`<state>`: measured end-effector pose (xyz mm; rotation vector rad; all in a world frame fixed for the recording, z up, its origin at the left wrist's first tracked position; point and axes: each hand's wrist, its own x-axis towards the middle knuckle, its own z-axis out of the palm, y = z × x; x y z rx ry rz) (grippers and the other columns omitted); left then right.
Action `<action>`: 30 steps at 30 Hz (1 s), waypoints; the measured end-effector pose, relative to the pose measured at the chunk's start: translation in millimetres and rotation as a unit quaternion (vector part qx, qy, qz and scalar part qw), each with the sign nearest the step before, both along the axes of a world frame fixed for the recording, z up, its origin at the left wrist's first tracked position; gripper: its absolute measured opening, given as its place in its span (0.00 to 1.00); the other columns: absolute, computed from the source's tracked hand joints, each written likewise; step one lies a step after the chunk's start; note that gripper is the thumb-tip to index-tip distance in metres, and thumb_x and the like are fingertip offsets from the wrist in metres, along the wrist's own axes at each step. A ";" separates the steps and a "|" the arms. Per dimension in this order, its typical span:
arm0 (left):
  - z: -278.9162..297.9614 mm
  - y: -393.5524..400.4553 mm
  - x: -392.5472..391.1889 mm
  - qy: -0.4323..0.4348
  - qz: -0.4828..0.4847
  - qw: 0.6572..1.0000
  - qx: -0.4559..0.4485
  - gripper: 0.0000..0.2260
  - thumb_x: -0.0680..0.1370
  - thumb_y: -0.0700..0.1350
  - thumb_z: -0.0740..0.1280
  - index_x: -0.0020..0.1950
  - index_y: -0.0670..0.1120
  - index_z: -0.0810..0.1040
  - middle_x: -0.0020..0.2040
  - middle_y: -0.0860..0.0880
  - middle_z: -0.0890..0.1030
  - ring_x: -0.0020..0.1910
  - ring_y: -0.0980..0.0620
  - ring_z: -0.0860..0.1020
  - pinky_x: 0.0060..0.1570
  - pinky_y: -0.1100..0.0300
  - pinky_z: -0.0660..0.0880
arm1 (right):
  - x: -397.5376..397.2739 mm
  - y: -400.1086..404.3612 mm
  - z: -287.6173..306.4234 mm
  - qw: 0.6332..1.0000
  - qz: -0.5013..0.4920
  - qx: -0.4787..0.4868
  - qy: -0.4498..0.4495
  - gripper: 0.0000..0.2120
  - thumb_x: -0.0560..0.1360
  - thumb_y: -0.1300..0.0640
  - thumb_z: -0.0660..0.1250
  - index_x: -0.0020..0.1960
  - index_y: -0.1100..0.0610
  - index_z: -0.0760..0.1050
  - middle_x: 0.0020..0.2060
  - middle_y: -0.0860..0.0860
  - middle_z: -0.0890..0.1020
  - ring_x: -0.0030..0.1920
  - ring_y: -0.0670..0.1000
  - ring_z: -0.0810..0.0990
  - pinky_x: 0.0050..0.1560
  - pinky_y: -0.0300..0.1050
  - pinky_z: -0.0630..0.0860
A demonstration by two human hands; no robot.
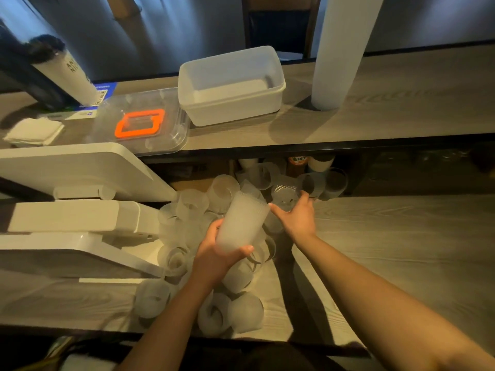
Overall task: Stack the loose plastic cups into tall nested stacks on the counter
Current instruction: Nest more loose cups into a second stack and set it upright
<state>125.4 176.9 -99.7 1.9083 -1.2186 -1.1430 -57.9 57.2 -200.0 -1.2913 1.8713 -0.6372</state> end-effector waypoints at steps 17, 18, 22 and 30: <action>-6.9 -3.7 3.1 0.005 -0.031 0.999 0.031 0.40 0.59 0.60 0.78 0.68 0.57 0.66 0.59 0.54 0.72 0.54 0.53 0.75 0.42 0.64 0.74 | -30.9 17.3 17.5 0.958 -0.122 0.005 -0.260 0.37 0.73 0.47 0.75 0.75 0.49 0.59 0.68 0.54 0.73 0.66 0.56 0.74 0.67 0.56 0.74; -8.5 -5.5 1.6 0.004 -0.036 0.999 0.032 0.40 0.62 0.56 0.80 0.70 0.56 0.66 0.60 0.53 0.72 0.54 0.53 0.75 0.44 0.64 0.74 | -34.8 19.0 23.6 0.951 -0.126 -0.003 -0.283 0.34 0.74 0.48 0.75 0.74 0.49 0.61 0.63 0.52 0.75 0.63 0.55 0.76 0.66 0.56 0.76; -13.0 -9.3 -3.2 -0.027 -0.071 0.997 0.027 0.40 0.68 0.50 0.80 0.74 0.53 0.64 0.62 0.52 0.70 0.58 0.51 0.73 0.53 0.58 0.73 | -51.0 25.2 56.5 0.926 -0.096 -0.021 -0.364 0.25 0.76 0.49 0.71 0.70 0.53 0.70 0.60 0.53 0.78 0.57 0.57 0.81 0.62 0.56 0.78; -10.9 -11.2 -12.3 -0.028 -0.115 0.993 0.009 0.36 0.65 0.50 0.82 0.68 0.58 0.67 0.60 0.55 0.73 0.52 0.59 0.74 0.38 0.74 0.72 | -66.9 36.2 97.4 0.942 0.074 -0.055 -0.323 0.23 0.72 0.38 0.70 0.64 0.45 0.77 0.59 0.47 0.81 0.61 0.49 0.79 0.64 0.55 0.76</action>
